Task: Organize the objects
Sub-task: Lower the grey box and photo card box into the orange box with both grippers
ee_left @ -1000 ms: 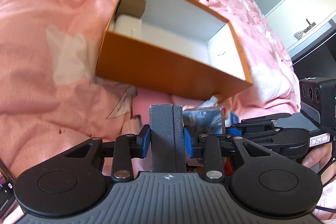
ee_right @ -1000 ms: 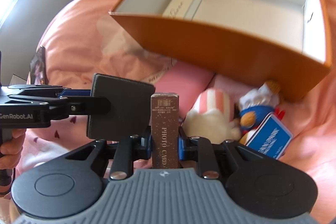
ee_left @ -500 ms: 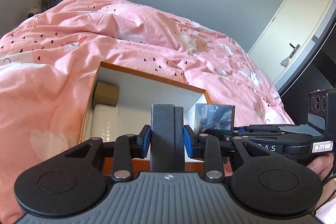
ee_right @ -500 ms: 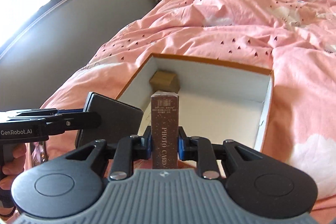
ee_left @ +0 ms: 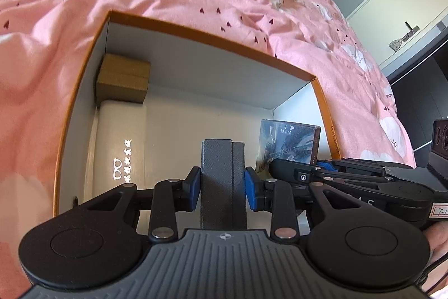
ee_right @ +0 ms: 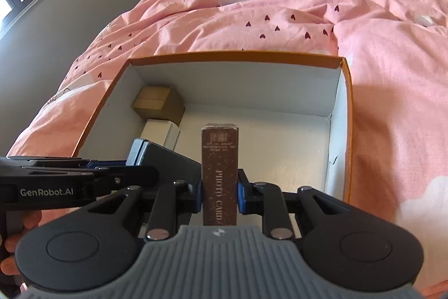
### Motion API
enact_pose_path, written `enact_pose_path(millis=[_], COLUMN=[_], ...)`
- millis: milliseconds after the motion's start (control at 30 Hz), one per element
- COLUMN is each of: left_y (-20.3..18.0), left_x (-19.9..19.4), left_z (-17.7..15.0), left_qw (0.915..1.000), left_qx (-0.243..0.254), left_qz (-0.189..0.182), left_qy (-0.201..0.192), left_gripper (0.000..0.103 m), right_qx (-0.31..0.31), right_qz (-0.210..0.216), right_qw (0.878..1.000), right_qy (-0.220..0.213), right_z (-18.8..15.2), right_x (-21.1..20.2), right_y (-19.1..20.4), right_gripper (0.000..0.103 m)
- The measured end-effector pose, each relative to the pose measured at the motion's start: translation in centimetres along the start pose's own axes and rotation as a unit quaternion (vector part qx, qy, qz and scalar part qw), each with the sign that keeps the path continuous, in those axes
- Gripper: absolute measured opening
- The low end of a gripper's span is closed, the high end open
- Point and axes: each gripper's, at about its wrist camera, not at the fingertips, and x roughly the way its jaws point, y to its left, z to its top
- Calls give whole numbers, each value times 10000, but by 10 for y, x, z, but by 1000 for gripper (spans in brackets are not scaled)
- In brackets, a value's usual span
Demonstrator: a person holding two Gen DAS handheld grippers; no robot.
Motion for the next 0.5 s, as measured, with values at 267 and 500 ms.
enact_pose_path(millis=[267,500], left_y=[20,28], left_x=[27,32], left_z=[3,2], left_qw=[9981,9969], left_qx=[-270,-303], left_qz=[25,-143], left_qy=[544,708], left_gripper=[37,37], right_qx=[228,308], right_qz=[114,162], right_qw=[9987,9972], right_qy=[438,656], right_z=[-1,-6], right_x=[29,44], right_y=[-9,-12], right_gripper=[24,24])
